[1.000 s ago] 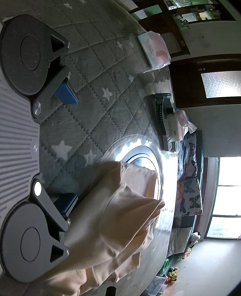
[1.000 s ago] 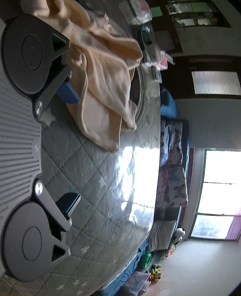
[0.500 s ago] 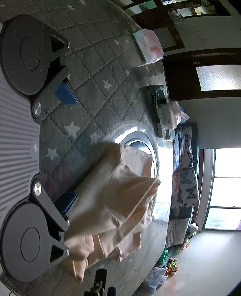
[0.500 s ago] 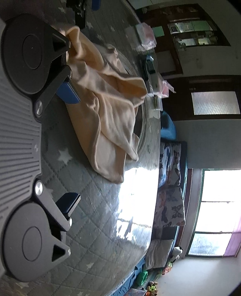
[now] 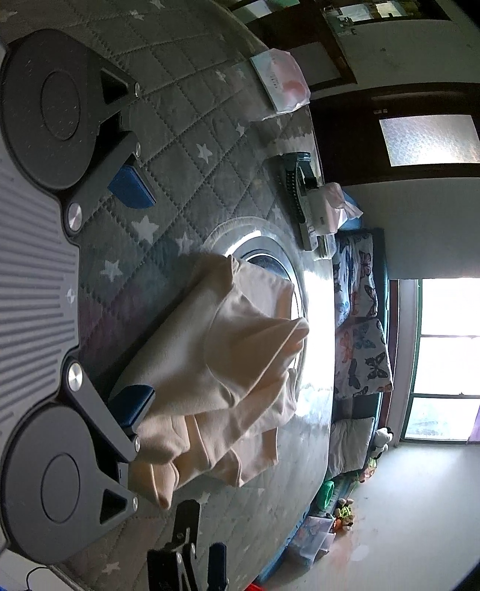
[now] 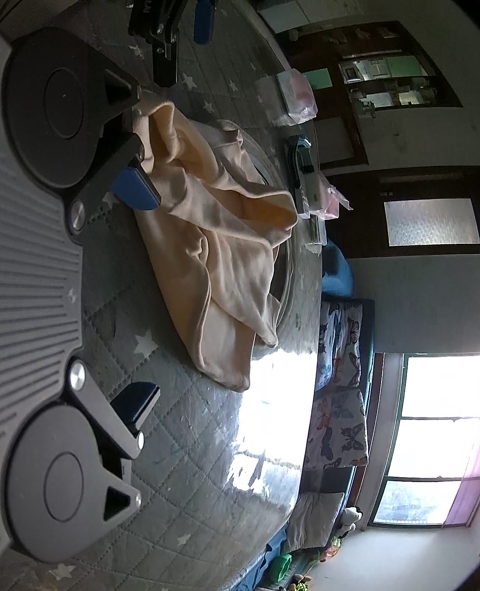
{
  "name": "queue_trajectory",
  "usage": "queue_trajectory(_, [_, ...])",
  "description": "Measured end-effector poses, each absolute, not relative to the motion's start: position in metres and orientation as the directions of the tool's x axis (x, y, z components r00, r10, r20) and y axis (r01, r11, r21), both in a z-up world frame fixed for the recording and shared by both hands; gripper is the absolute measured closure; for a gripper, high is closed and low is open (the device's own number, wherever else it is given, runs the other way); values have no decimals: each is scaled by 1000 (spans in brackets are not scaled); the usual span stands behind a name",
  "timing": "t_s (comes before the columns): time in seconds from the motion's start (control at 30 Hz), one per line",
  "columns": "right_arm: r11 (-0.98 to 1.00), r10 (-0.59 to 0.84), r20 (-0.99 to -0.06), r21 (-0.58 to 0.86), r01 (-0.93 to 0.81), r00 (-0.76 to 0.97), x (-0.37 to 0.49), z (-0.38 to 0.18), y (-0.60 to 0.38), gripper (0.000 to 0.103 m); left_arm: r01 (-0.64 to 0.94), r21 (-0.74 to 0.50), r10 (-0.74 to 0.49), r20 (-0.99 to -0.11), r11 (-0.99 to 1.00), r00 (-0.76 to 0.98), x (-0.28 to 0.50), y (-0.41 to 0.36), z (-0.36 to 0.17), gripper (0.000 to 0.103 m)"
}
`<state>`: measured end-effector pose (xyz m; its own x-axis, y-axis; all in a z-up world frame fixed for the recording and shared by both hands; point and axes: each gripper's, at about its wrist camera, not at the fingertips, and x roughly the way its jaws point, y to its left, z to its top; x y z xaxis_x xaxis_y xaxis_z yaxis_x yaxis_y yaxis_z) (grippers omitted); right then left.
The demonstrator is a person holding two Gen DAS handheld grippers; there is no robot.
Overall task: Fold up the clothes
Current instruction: 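Move both grippers toward the crumpled cream sweatshirt on the table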
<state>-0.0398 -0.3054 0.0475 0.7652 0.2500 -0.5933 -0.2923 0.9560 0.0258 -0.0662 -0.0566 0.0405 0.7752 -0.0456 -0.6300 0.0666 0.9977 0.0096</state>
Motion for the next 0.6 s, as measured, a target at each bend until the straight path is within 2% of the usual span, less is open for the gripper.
queue_trajectory(0.6, [942,277,-575,6,-334,770,-65,62,-294,6,92,11,-66,-615,996,786,-82,-72,56,0])
